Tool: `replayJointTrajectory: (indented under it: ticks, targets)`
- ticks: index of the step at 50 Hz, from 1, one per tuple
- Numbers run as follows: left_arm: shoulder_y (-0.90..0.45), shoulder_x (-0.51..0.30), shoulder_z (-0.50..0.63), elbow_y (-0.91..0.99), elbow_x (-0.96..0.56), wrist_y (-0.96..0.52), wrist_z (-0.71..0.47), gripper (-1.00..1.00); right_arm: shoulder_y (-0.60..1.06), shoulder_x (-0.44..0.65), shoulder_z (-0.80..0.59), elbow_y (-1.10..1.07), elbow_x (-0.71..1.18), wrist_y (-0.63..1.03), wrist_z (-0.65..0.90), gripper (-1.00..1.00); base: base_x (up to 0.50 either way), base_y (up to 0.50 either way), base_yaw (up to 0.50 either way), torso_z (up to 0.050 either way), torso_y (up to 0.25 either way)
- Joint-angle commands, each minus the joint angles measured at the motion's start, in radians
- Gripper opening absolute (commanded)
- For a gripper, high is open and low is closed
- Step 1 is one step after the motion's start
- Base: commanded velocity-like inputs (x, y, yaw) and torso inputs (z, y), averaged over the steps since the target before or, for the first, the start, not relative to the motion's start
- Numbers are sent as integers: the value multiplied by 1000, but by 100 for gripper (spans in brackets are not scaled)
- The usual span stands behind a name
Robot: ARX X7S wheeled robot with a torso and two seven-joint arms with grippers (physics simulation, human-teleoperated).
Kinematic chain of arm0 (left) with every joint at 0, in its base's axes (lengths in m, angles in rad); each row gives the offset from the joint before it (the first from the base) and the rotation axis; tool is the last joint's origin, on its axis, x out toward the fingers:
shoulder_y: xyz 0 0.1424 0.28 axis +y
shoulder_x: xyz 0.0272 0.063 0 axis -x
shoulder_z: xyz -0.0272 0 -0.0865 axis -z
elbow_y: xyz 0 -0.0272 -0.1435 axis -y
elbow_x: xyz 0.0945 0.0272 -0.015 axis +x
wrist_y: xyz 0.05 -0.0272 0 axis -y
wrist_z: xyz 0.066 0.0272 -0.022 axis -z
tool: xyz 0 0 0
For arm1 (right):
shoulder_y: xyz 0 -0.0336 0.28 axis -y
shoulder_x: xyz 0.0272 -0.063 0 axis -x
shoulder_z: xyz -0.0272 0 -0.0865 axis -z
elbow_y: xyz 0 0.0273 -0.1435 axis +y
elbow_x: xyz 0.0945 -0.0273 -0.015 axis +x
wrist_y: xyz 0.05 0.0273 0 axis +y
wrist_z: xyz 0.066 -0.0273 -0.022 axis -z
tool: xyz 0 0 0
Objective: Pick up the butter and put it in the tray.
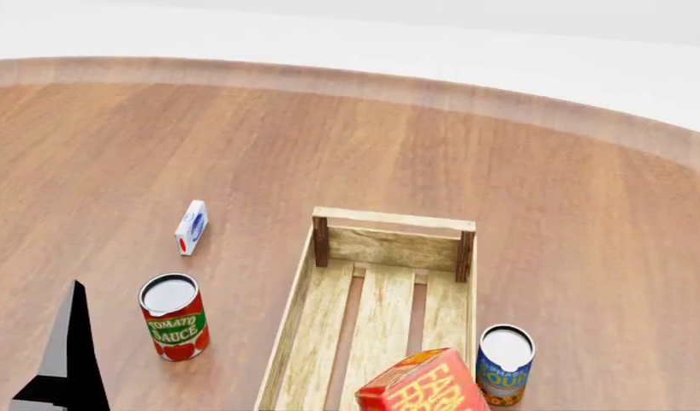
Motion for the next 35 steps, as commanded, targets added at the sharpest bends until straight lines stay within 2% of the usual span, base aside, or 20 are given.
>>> replayJointTrajectory:
  ticks: [1,6,9,10,13,14,20,22,24,32,35]
  targets:
    - [-2,-4,2,3,-4,-3,-5,100,203,2,86,25,82,-110,132,-100,0,0,0,0,0]
    - [-1,-5,3,2,-4,1,-6,100,246,-11,129,26,161,-76,108,-100,0,0,0,0,2]
    - [0,-5,2,5,-5,9,-4,100,392,-132,138,14,254,69,16,-100,0,0,0,0,0]
    - [0,-6,0,6,-4,10,-5,100,485,-187,125,13,286,144,-2,-100,0,0,0,0,0]
    - [-1,-7,-1,3,-7,10,-6,100,661,-275,84,22,368,303,2,-100,0,0,0,0,0]
    - [-1,-8,-1,4,-8,9,-7,100,741,-335,60,44,366,354,-10,-100,0,0,0,0,0]
    - [4,-7,-3,12,-12,31,-1,100,1018,-536,-39,178,429,577,54,-100,0,0,0,0,2]
    - [1,-9,-3,13,-13,27,-3,100,1075,-582,-71,222,385,615,45,-100,0,0,0,0,0]
    - [0,-11,-8,6,-18,27,-4,100,1157,-639,-107,267,349,693,123,-100,0,0,0,0,0]
    - [-3,-12,-8,6,-24,29,-4,100,1280,-790,-112,373,358,724,211,-100,0,0,0,2,1]
    - [-4,-15,-14,9,-31,27,-7,100,1343,-857,-155,431,306,750,214,-100,0,0,0,0,3]
